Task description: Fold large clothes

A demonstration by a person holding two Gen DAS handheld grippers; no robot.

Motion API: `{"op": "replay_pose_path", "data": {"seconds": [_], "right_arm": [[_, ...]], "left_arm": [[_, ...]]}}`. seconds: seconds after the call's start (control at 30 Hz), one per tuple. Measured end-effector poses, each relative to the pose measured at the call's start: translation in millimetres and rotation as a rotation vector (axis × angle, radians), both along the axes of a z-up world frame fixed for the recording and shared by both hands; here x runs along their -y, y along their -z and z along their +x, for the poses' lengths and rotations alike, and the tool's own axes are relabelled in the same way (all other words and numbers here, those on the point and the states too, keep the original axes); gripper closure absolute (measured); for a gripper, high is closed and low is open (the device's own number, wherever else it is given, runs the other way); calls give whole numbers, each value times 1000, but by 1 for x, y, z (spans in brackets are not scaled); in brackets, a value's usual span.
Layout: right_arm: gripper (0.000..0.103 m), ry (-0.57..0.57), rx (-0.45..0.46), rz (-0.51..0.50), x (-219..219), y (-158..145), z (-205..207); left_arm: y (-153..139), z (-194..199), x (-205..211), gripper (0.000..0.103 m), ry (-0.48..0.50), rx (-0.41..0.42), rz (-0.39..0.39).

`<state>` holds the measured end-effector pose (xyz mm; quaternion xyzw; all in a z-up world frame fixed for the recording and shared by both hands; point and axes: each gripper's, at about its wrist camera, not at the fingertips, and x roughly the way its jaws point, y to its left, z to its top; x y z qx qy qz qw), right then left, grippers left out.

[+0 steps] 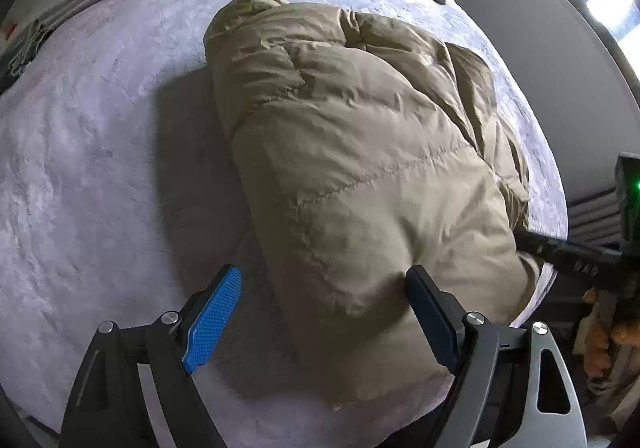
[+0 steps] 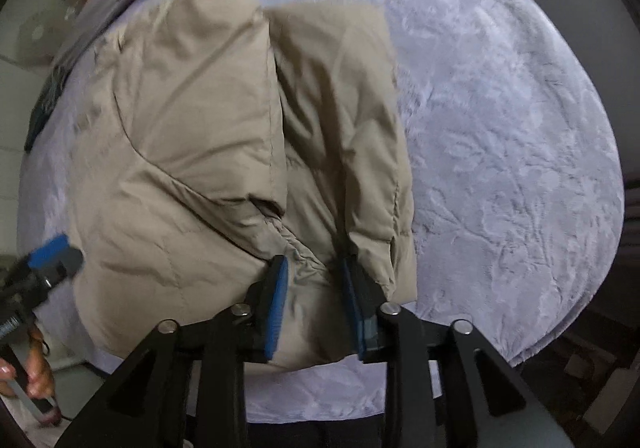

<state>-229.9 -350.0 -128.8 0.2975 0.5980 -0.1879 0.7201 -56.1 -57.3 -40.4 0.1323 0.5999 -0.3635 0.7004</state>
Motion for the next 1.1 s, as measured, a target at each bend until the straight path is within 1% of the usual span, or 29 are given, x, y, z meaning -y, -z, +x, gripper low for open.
{"op": "replay_pose_path", "data": {"seconds": [0.03, 0.13, 0.17, 0.2, 0.27, 0.3, 0.33, 0.4, 0.47, 0.5, 0.53, 0.57, 0.6, 0.67, 0.7, 0.73, 0.9, 1.0, 1.1], "right_arm": [[60, 10, 13, -10, -2, -6, 0], [51, 32, 41, -26, -13, -15, 0], [50, 39, 41, -26, -17, -16, 0], [50, 44, 40, -27, -20, -17, -1], [49, 62, 35, -32, -23, -18, -4], [47, 69, 35, -34, -24, -19, -6], [43, 75, 38, -34, -29, -19, -9], [39, 80, 51, -32, -28, -24, -12], [39, 79, 57, -38, -28, -31, -18], [39, 78, 58, -38, -20, -39, -19], [35, 79, 63, -37, -15, -42, -19], [30, 81, 76, -34, -11, -46, -18], [20, 81, 85, -33, -6, -46, -17], [19, 73, 122, -26, 6, -50, -15], [18, 64, 121, -18, 14, -48, -13], [14, 56, 117, -8, 21, -44, -10], [13, 35, 142, 77, 61, -25, 3], [13, 14, 160, 152, 86, -10, 12], [13, 5, 181, 213, 103, 4, 18]], "left_arm": [[-2, 0, -3, 18, 2, 6, 0], [-7, 0, -12, 17, -1, 32, -7], [-8, 2, -15, 4, -2, 33, -8], [-9, 2, -18, 0, -4, 33, -11], [-12, 4, -23, 0, -5, 32, -21], [-13, 5, -25, 0, -3, 30, -22], [-13, 6, -26, 0, -3, 32, -22], [-14, 6, -25, 0, -5, 38, -17], [-14, 6, -23, 0, -11, 37, -16], [-13, 7, -22, 0, -13, 35, -16], [-13, 9, -20, 0, -20, 32, -16], [-12, 10, -18, 0, -25, 33, -14], [-12, 11, -16, 0, -34, 36, -9], [-12, 15, -11, 0, -55, 31, -4], [-12, 17, -9, 0, -64, 23, -8], [-12, 21, -7, 0, -77, 11, -17], [-6, 43, 2, 0, -140, -48, -63], [8, 56, 7, 0, -179, -107, -91], [24, 66, 14, 0, -186, -166, -110]]}}
